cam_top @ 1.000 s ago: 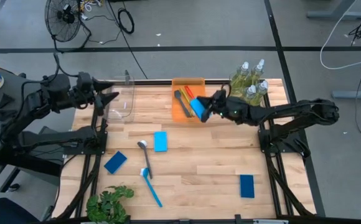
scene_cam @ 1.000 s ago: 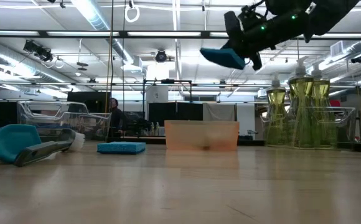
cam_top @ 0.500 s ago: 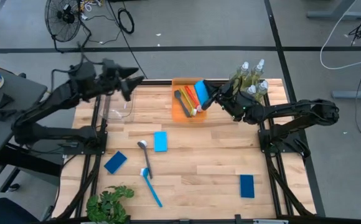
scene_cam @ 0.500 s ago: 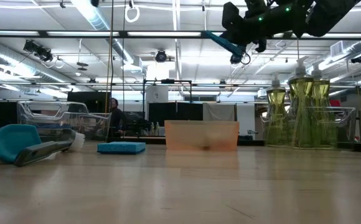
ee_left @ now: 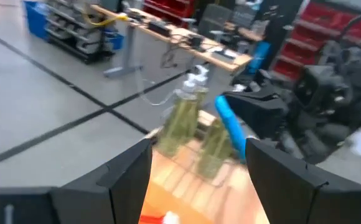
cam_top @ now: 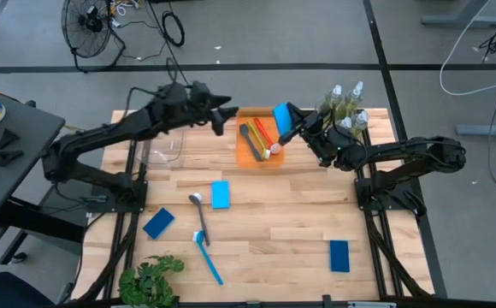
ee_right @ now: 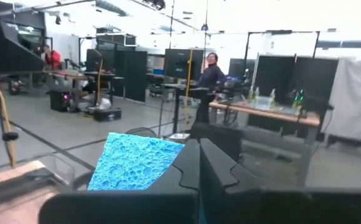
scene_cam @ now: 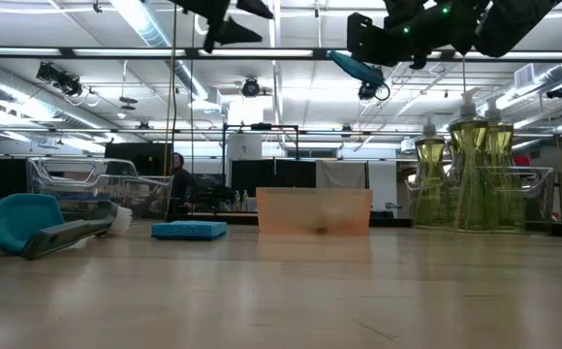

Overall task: Pick & Place Kitchen Sink Supplies
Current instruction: Put the blue sponge into the left transparent bin

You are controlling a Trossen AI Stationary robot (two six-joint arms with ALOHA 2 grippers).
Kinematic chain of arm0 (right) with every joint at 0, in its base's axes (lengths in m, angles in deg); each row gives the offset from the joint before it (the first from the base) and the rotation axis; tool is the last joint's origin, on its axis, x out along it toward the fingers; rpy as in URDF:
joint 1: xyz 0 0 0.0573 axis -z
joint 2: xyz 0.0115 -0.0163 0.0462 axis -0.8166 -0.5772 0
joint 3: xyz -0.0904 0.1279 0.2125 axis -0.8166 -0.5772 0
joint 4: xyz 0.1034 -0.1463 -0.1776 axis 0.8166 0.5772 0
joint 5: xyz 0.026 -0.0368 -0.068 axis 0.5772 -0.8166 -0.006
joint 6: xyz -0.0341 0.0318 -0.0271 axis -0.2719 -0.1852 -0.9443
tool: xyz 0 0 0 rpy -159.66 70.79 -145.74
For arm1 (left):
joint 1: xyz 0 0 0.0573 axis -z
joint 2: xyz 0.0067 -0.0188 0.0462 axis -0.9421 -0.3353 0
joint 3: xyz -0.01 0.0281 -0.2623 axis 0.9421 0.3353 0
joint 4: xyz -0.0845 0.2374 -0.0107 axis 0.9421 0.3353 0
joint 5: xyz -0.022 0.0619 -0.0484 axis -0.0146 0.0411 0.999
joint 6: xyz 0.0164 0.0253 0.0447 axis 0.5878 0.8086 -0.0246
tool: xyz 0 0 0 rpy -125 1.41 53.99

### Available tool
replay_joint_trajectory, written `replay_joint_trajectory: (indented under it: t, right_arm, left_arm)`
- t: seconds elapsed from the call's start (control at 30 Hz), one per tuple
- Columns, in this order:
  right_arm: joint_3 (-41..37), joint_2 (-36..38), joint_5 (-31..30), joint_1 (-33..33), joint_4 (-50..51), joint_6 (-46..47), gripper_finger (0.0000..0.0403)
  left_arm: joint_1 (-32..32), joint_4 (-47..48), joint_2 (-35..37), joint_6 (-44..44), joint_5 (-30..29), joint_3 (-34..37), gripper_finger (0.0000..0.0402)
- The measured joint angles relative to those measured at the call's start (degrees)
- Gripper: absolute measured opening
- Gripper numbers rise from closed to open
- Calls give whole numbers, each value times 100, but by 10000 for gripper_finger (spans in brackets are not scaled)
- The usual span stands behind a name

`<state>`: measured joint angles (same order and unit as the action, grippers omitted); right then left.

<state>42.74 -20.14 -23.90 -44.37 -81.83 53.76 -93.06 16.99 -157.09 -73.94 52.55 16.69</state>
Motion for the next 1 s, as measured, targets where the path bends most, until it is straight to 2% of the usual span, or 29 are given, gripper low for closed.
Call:
replay_joint_trajectory:
  t: [0.27,0.83,1.0]
  right_arm:
    - [0,0,-169,7,-64,-650,0]
    - [0,0,-147,7,174,-669,0]
    - [0,0,-168,20,275,-667,0]
  left_arm:
    - [13,-1247,-699,-707,918,-2,264]
    - [76,-2234,-1919,-1739,976,-2,264]
    - [79,-2633,-2173,-2311,981,-2,264]
